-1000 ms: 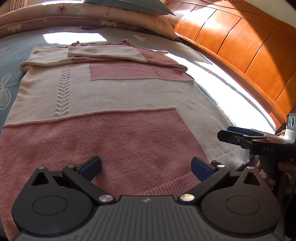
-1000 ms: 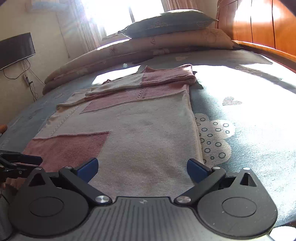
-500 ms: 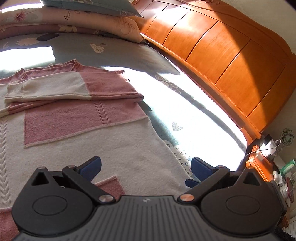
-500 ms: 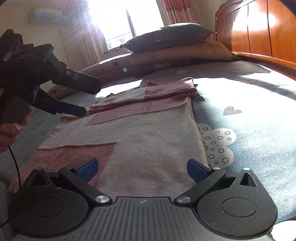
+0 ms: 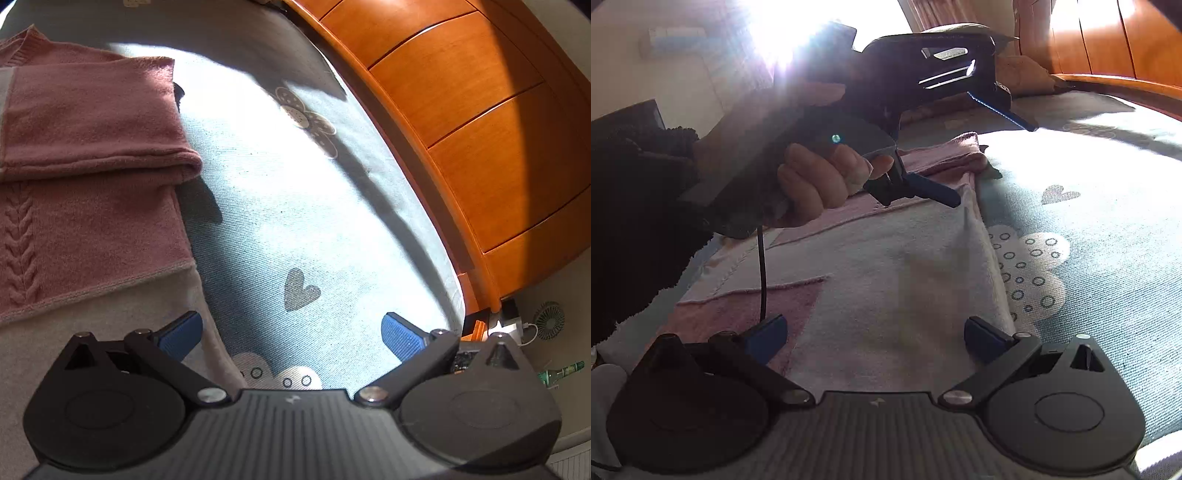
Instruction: Fold clothes
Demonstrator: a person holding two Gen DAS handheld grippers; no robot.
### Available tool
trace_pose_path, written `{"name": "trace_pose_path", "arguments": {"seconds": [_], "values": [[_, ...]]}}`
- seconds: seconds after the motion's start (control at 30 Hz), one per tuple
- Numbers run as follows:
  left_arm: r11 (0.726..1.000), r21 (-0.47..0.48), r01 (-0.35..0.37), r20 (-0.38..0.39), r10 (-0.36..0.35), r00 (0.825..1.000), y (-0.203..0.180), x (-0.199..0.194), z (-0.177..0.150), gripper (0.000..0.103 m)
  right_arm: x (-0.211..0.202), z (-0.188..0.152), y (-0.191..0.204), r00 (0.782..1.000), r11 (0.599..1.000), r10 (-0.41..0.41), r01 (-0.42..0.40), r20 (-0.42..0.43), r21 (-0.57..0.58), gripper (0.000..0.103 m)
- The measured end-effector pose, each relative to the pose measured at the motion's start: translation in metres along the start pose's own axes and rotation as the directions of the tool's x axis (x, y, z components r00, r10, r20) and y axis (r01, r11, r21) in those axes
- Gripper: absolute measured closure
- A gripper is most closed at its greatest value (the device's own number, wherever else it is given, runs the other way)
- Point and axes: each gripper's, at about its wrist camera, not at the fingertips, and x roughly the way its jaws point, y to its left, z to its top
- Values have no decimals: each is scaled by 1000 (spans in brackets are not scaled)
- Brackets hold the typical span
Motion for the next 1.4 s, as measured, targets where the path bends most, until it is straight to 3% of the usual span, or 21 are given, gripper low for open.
{"name": "trace_pose_path", "arguments": {"seconds": [0.1, 0.2, 0.33, 0.47, 0.57, 0.73, 1.0, 1.13, 1.27, 1.4], "values": [[1000, 3, -5, -46, 5, 999, -5, 16, 3, 1, 0, 0, 0, 1000, 1000, 1, -1, -2, 0, 0], [998, 25, 60, -32, -59, 998, -9, 8, 9, 1, 0, -1, 1, 1000, 1000, 2, -2, -3, -5, 0], [998, 57, -17, 49, 14, 999, -7, -8, 18, 1, 1, 0, -1, 1000, 1000, 7, -7, -1, 3, 0], [997, 41, -69, 47, 67, 997, 4, -1, 22, 1, 1, -1, 0, 1000, 1000, 7, -7, -2, -1, 0], [999, 5, -41, 17, 41, 999, 12, 13, 27, 1, 1, 0, 0, 1000, 1000, 7, -7, -3, -3, 0], [997, 20, -78, 6, 78, 997, 3, 21, 32, 1, 1, 0, -2, 1000, 1000, 15, -15, -1, 8, 0], [1000, -1, 15, -35, -15, 999, 8, -11, 1, 1, 2, 0, 0, 1000, 1000, 8, -8, -1, -1, 0], [996, -55, 75, -101, -81, 992, 11, 2, -23, 1, 3, 0, 0, 1000, 1000, 7, -7, -1, -3, 0], [998, 16, 58, -94, -56, 994, -5, 8, -29, 1, 4, 0, -1, 1000, 1000, 7, -7, -1, -2, 0], [999, -19, 44, -42, -45, 998, 6, 4, -11, 1, 4, 0, -1, 1000, 1000, 12, -12, 0, 3, 0]]}}
